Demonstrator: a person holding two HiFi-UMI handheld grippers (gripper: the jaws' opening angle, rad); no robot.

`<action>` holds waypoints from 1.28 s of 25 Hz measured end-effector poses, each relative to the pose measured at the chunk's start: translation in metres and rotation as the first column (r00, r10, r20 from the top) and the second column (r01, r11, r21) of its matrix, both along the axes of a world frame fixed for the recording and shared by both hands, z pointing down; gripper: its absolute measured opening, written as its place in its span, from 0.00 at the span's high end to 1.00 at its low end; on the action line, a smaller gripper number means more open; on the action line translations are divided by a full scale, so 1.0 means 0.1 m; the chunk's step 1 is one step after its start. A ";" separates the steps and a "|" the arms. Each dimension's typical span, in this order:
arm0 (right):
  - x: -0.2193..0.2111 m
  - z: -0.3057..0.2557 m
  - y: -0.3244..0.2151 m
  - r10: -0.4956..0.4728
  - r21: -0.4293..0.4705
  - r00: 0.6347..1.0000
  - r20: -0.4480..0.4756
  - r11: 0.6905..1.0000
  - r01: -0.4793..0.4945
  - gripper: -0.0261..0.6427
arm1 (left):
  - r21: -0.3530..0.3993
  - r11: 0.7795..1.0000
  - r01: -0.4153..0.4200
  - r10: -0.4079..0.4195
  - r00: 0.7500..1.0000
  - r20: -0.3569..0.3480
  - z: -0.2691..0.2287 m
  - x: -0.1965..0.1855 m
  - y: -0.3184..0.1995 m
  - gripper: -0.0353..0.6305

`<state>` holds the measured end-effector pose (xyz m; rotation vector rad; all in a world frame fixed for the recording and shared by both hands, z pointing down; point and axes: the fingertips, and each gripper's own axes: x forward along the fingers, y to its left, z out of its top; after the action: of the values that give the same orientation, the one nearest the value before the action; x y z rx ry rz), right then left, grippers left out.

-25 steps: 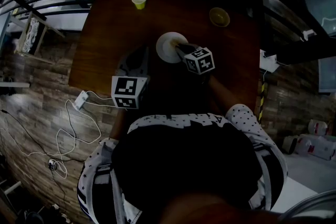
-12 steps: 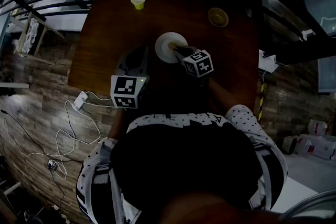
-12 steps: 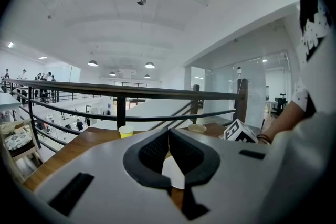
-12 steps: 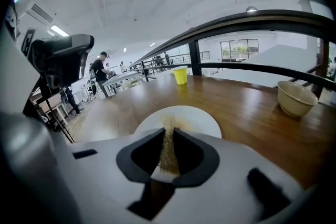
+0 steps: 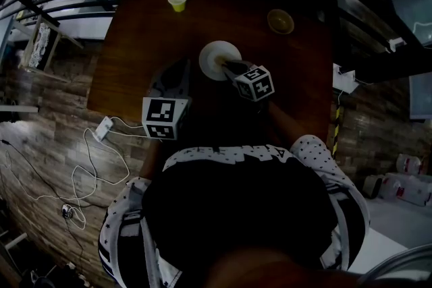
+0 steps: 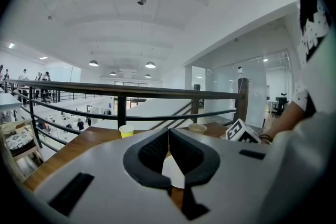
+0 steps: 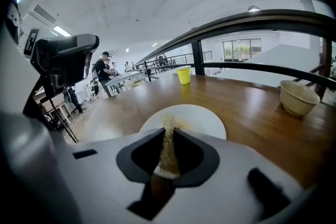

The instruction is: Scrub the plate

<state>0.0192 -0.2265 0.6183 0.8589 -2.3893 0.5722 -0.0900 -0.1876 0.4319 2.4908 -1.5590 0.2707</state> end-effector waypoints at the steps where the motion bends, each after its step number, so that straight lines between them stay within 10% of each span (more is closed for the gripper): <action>1: 0.00 0.00 0.01 -0.002 0.000 1.000 0.000 1.000 0.002 0.89 | -0.001 1.000 0.001 -0.001 1.000 0.000 0.00 0.00 0.00 0.93; 32: -0.12 -0.05 0.17 -0.043 0.019 0.999 0.002 0.999 0.043 0.89 | 0.006 1.000 -0.011 0.011 1.000 -0.020 0.01 -0.02 0.00 0.93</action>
<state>0.0072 -0.2091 0.6130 0.8128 -2.4124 0.5352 -0.0924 -0.1880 0.4326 2.4995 -1.5410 0.2426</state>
